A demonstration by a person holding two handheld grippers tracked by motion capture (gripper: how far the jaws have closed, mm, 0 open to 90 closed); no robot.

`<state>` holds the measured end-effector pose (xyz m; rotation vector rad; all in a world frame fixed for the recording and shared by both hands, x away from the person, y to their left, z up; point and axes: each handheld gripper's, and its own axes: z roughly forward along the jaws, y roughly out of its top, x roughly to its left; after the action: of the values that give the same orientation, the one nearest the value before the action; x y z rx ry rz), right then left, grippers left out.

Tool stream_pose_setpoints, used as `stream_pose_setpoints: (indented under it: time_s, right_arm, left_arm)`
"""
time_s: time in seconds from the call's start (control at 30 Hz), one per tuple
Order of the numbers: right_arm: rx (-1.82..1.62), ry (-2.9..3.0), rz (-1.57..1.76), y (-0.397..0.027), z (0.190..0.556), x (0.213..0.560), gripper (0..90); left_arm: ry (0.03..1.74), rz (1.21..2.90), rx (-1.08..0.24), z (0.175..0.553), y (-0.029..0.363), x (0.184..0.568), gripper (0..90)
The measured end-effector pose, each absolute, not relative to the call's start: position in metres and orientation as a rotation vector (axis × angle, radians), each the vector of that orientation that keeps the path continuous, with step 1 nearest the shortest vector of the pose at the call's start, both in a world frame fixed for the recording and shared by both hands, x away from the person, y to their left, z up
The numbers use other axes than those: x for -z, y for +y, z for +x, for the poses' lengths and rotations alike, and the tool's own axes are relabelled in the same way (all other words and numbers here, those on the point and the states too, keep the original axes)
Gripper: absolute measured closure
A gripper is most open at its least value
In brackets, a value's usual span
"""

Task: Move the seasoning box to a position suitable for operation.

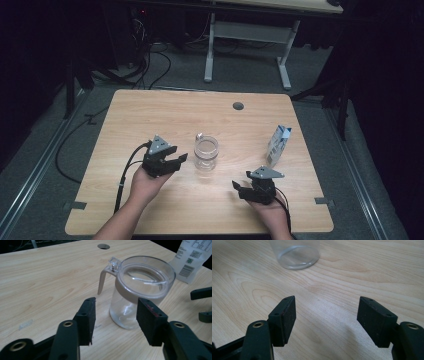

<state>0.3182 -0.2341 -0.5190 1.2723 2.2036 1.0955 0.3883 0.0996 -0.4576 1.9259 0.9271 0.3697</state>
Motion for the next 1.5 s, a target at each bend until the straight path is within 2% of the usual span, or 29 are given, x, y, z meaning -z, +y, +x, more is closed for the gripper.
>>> stream_pose_setpoints:
  time_s: [0.7, 1.0, 1.1, 1.3, 1.43, 1.47, 1.5]
  right_arm:
    - [-1.099, 2.202, 1.273, -0.236, 0.318, 0.518, 31.8]
    - [-1.102, 2.201, 1.271, -0.238, 0.318, 0.517, 31.8]
    - [-1.102, 2.200, 1.273, -0.238, 0.318, 0.517, 31.8]
    - [-1.109, 2.197, 1.273, -0.239, 0.317, 0.516, 31.8]
    - [-1.110, 2.194, 1.279, -0.240, 0.317, 0.515, 31.8]
    - [-1.111, 2.194, 1.276, -0.240, 0.317, 0.515, 31.8]
    - [-1.111, 2.194, 1.276, -0.240, 0.317, 0.515, 31.8]
  left_arm:
    - [0.897, 1.902, -0.357, 0.427, 0.069, 0.438, 55.9]
    - [0.895, 1.953, -0.429, 0.446, 0.050, 0.442, 56.0]
    - [0.904, 1.965, -0.409, 0.451, 0.047, 0.442, 56.2]
    - [0.898, 1.951, -0.362, 0.459, 0.040, 0.437, 65.3]
    - [0.882, 1.968, -0.352, 0.462, 0.033, 0.437, 74.9]
    - [0.888, 1.970, -0.341, 0.464, 0.032, 0.438, 80.0]
    - [0.896, 1.979, -0.334, 0.465, 0.030, 0.439, 80.0]
